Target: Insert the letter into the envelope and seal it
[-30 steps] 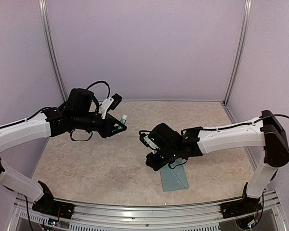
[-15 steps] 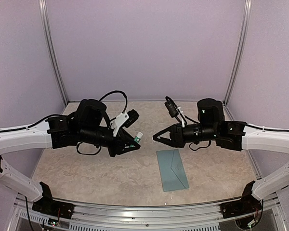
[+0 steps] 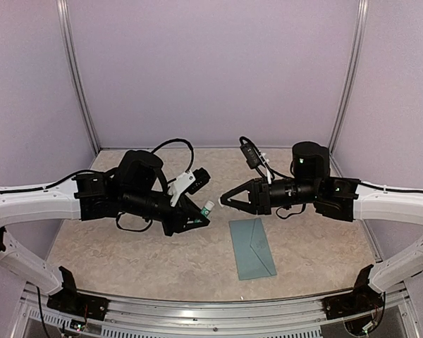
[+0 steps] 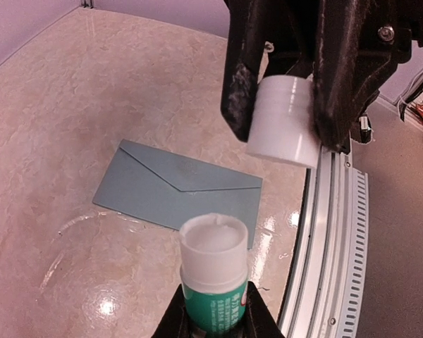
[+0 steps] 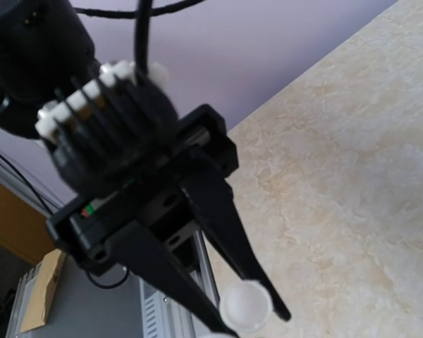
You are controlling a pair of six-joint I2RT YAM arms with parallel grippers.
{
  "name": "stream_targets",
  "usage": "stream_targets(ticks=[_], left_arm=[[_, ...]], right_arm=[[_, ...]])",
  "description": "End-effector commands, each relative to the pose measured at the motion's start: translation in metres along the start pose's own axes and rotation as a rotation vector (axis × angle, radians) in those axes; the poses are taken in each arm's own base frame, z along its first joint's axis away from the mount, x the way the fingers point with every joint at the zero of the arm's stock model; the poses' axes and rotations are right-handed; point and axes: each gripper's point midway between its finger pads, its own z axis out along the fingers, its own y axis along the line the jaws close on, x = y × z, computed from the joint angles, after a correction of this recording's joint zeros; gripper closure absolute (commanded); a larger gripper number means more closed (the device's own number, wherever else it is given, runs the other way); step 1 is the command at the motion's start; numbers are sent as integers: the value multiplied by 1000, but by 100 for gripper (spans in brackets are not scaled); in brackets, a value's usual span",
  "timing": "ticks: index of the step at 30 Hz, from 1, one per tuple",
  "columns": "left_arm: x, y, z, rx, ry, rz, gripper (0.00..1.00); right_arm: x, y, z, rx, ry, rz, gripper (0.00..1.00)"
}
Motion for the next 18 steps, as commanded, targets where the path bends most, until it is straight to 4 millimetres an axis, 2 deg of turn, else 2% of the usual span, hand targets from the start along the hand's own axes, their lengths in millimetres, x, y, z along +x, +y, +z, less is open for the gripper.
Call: stream_targets(ticks=[1,18], left_arm=[[-3,-5,4,18,-11,23,93],[0,-11,12,51,5,24,93]], right_arm=[[-1,1,3,-24,0,0,82],[6,-4,11,-31,35,15,82]])
